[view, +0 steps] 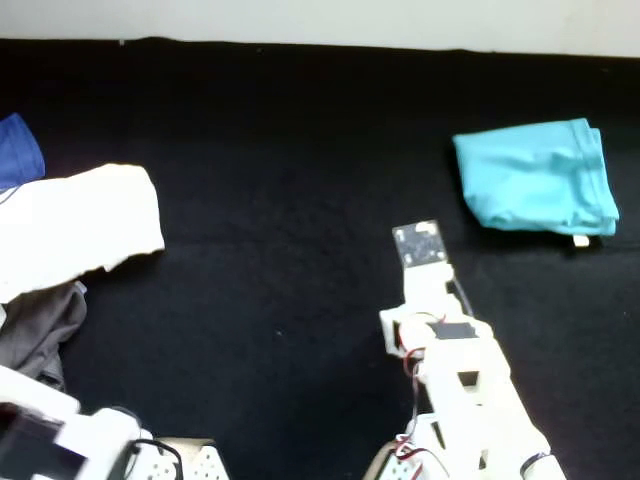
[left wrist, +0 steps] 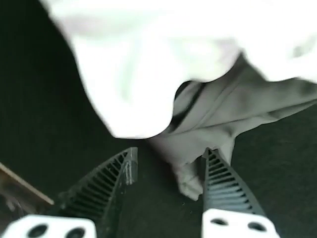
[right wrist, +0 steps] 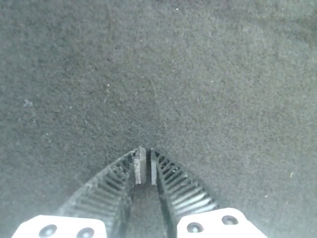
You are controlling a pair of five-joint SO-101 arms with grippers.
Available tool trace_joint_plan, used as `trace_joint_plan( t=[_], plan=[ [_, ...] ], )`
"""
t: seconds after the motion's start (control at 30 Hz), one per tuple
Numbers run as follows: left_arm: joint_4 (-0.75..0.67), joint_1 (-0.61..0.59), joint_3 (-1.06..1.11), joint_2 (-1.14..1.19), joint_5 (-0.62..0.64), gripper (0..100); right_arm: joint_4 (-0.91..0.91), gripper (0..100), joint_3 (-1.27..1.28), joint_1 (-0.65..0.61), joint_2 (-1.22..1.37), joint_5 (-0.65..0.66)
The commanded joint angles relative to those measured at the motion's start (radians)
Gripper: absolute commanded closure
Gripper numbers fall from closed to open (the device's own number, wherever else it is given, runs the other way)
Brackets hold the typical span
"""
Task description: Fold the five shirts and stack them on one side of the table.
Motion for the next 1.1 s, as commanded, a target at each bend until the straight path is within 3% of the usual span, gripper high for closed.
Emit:
trace_joint_plan(
  t=[0.0, 0.17, 0.43, 0.53, 0.6, 0.67, 0.9, 1.07],
  plan=[
    [0.052, -0.039, -0.165, 0.142, -0.008, 78, -0.035, 96.2, 0.007, -0.001, -0.005, -0.002],
    [0.054, -0.064, -0.312, 0.298, -0.008, 78, -0.051, 96.2, 0.016, -0.001, -0.005, -0.002],
    [0.055, -0.028, -0.372, 0.407, -0.003, 79, -0.053, 96.2, 0.016, -0.001, -0.005, -0.002],
    [0.055, 0.005, -0.372, 0.407, -0.003, 87, -0.053, 96.2, 0.016, -0.001, -0.005, -0.002],
    [0.057, 0.035, -0.371, 0.417, -0.003, 98, -0.053, 96.2, 0.016, -0.001, -0.005, -0.002],
    [0.058, 0.064, -0.367, 0.418, -0.002, 98, -0.053, 96.2, 0.016, -0.001, -0.005, -0.002],
    [0.235, 0.202, -0.443, 0.352, 0.072, 99, -0.053, 96.2, 0.016, -0.001, -0.005, -0.002],
    [0.408, 0.398, -0.567, 0.209, 0.137, 99, -0.054, 96.2, 0.016, -0.001, -0.005, -0.002]
  ],
)
